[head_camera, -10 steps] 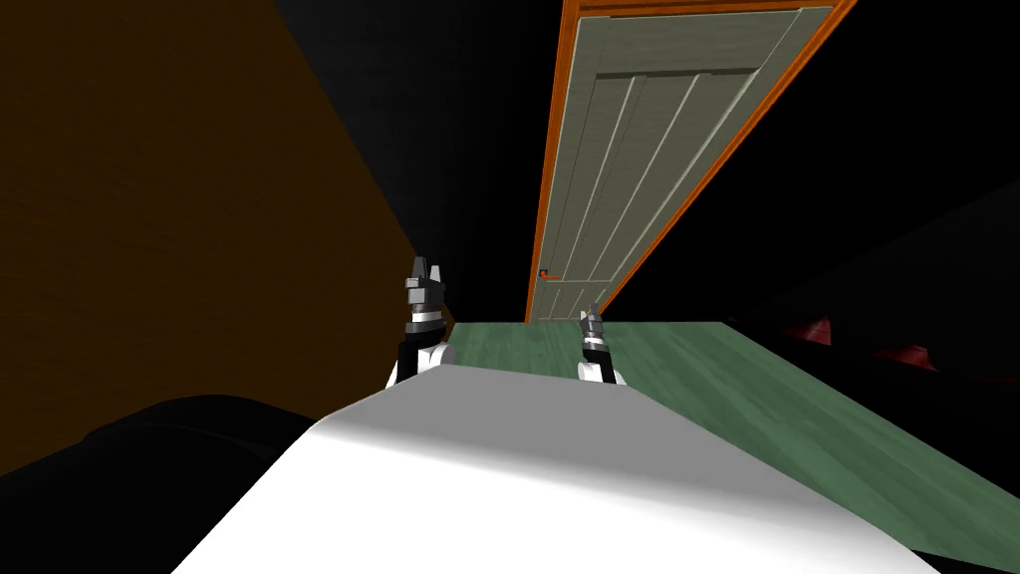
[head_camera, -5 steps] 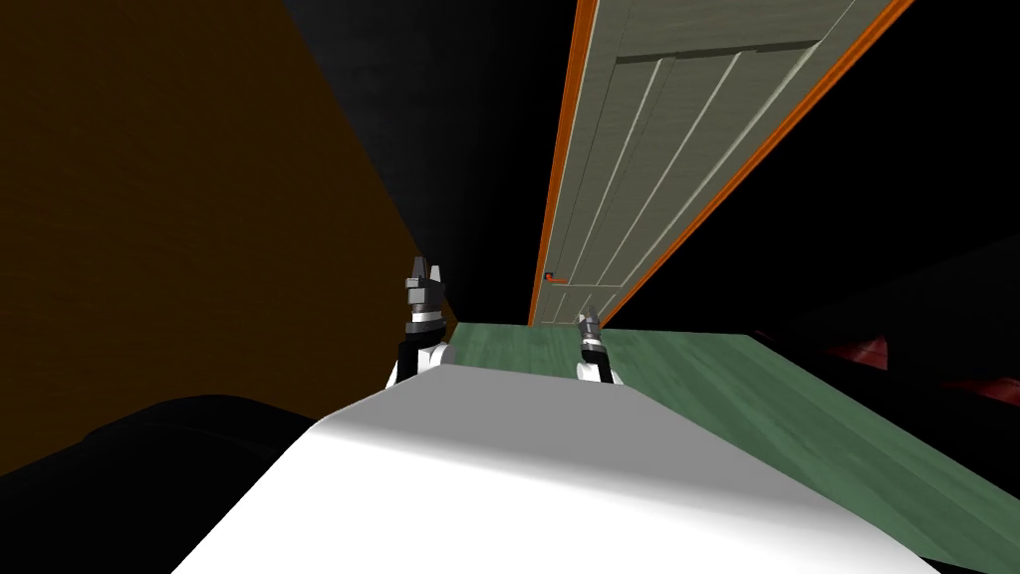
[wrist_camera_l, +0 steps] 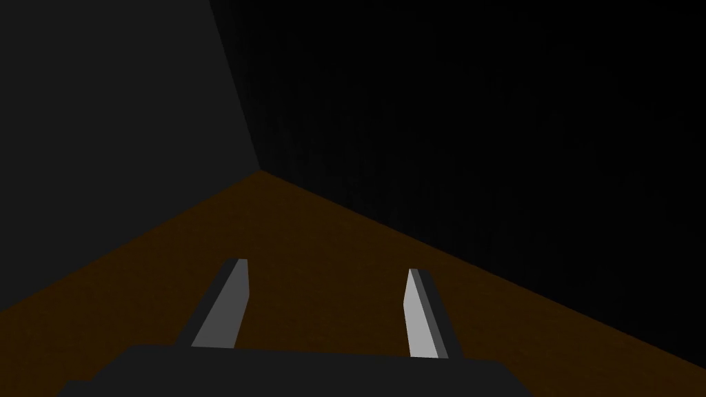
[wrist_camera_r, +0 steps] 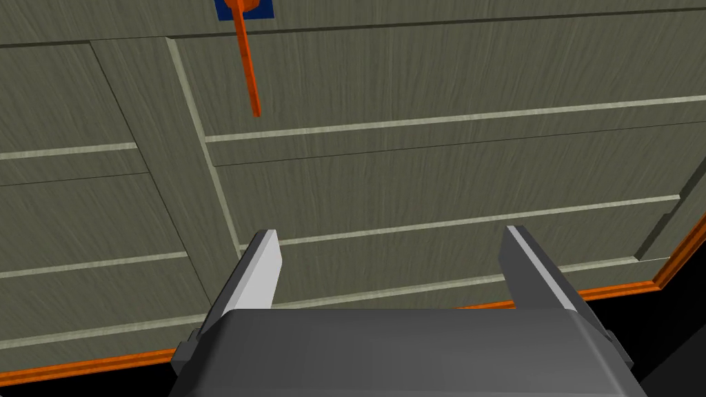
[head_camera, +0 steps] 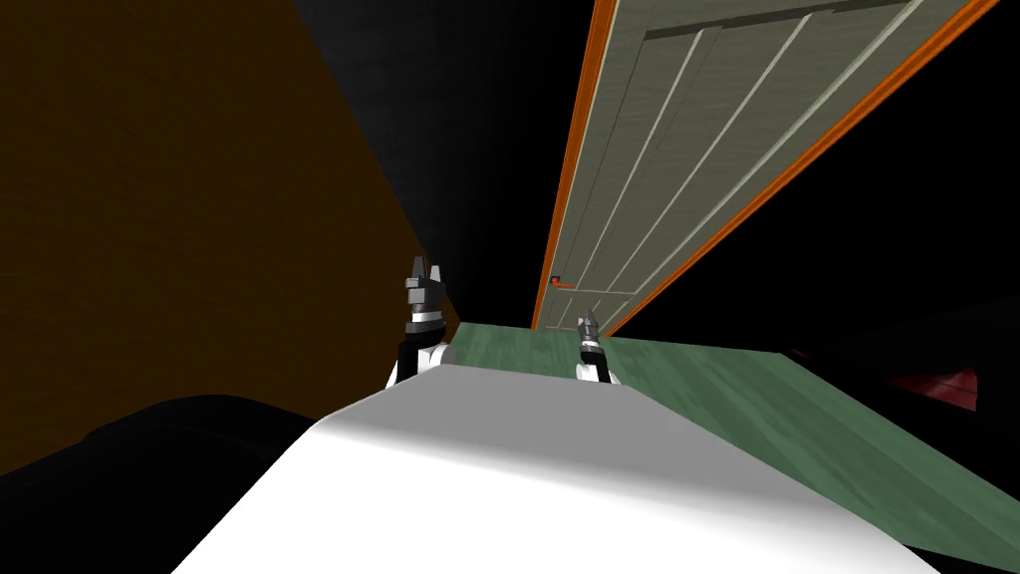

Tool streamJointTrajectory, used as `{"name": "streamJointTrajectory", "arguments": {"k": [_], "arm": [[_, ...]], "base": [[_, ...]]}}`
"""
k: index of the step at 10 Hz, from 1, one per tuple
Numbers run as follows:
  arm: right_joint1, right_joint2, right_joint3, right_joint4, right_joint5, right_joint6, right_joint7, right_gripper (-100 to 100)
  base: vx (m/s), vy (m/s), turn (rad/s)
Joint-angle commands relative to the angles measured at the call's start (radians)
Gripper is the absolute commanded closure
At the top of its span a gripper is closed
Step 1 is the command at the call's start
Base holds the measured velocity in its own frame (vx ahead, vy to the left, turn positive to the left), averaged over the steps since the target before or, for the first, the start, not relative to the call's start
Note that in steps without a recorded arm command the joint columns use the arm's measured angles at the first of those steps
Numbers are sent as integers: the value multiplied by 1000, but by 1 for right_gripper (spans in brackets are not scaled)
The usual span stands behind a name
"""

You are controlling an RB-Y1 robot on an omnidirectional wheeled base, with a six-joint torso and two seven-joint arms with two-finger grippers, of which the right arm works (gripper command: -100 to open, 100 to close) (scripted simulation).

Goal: Pull the door open

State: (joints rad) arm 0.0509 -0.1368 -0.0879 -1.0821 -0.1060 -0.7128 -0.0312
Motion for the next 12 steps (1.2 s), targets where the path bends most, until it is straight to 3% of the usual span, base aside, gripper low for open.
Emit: {"name": "streamJointTrajectory", "arguments": {"k": [1,12], "arm": [[-20,0,-4,48,-3,-8,1,-100],[-134,-12,-27,341,-26,-71,-5,-100]], "base": [[80,-43,121],[86,-37,104]]}}
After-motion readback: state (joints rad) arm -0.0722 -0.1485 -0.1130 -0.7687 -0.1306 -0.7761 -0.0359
